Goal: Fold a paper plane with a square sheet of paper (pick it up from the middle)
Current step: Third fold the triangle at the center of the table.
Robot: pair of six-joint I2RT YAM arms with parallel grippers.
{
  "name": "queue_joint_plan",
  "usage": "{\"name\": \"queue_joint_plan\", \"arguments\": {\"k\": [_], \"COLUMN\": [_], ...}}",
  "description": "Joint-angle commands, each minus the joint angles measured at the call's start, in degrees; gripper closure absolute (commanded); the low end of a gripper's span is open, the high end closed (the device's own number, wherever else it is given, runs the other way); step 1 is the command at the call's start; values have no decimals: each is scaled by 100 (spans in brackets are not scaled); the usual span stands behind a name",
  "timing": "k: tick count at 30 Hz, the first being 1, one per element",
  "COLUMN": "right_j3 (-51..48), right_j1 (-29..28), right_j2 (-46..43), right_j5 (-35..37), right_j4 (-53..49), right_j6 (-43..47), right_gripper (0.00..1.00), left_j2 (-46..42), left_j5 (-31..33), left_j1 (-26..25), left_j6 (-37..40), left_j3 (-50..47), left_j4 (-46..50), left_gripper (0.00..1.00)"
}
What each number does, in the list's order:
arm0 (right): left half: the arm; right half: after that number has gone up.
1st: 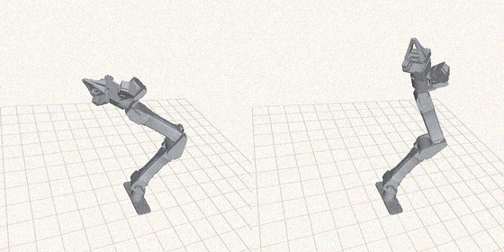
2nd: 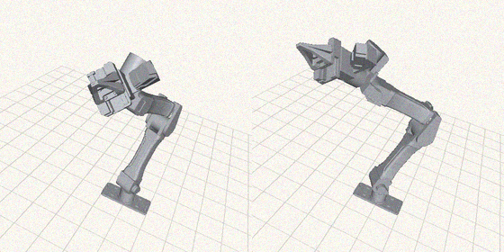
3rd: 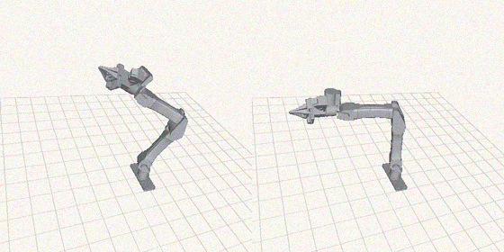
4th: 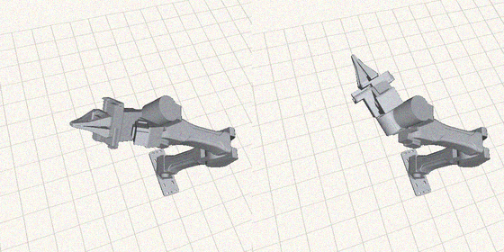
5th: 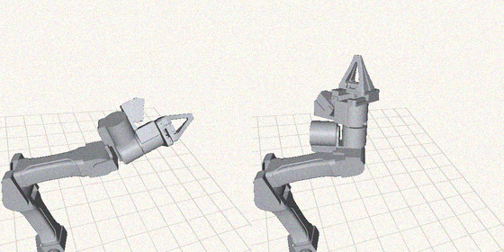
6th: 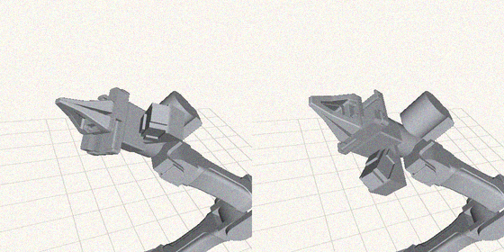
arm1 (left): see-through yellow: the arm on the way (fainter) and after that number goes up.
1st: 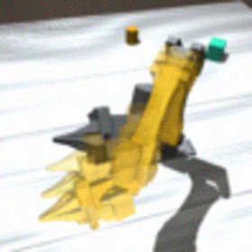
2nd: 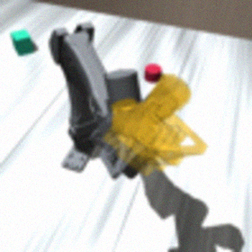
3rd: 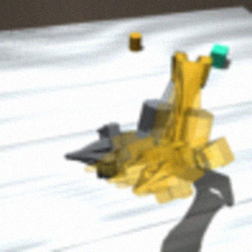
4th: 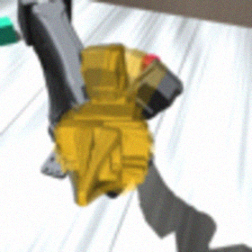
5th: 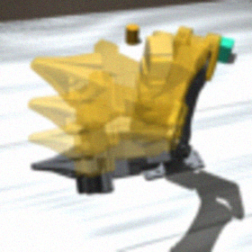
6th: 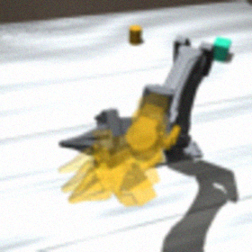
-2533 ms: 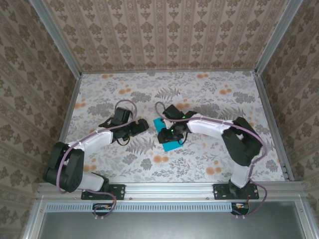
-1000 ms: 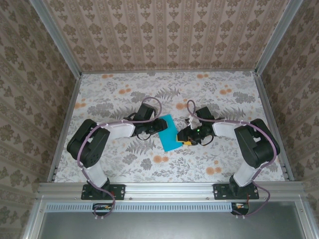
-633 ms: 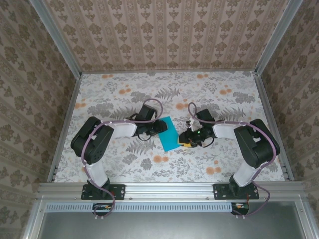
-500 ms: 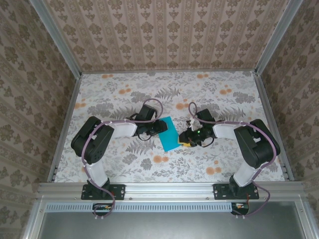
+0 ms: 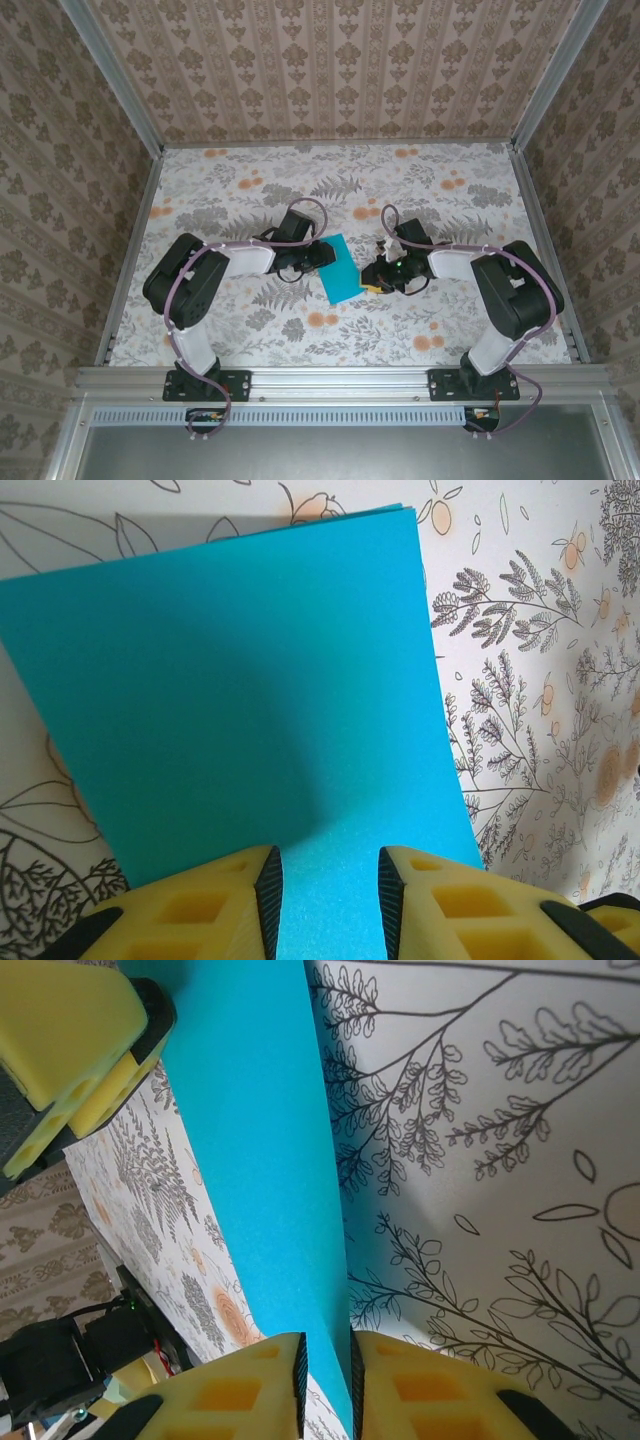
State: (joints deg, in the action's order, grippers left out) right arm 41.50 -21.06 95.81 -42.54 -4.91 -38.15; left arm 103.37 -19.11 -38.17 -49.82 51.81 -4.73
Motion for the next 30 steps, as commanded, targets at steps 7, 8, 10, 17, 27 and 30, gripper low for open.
{"name": "queue_joint_plan", "arguments": {"k": [7,8,10,17,27,30], "right_j3": [-32,-25,-16,-374,-277,-183], "right_j1": [-56,-73,-116,-293,-430,-474], "right_j2": [-163,-159,-158,-211,-102,-75], "right_j5": [62,60,84,695,634,598], "right_j4": [88,124,223,792,1187,1169], "right_j6": [-316,-368,-527,-1438,-1915,-1940], "right_gripper": [94,94,96,97,97,97], "left_j2": [174,174,142,-230,15,129], "left_j5": [-102,-110,-147,165,155,119], "left_j1": [-6,-6,26,262,275,273], "left_j6": [155,173,253,654,483,475], "left_j3": [169,180,286,617,296,298], "left_j4": [87,103,218,818,512,474], "left_gripper": [67,67,67,68,74,74]}}
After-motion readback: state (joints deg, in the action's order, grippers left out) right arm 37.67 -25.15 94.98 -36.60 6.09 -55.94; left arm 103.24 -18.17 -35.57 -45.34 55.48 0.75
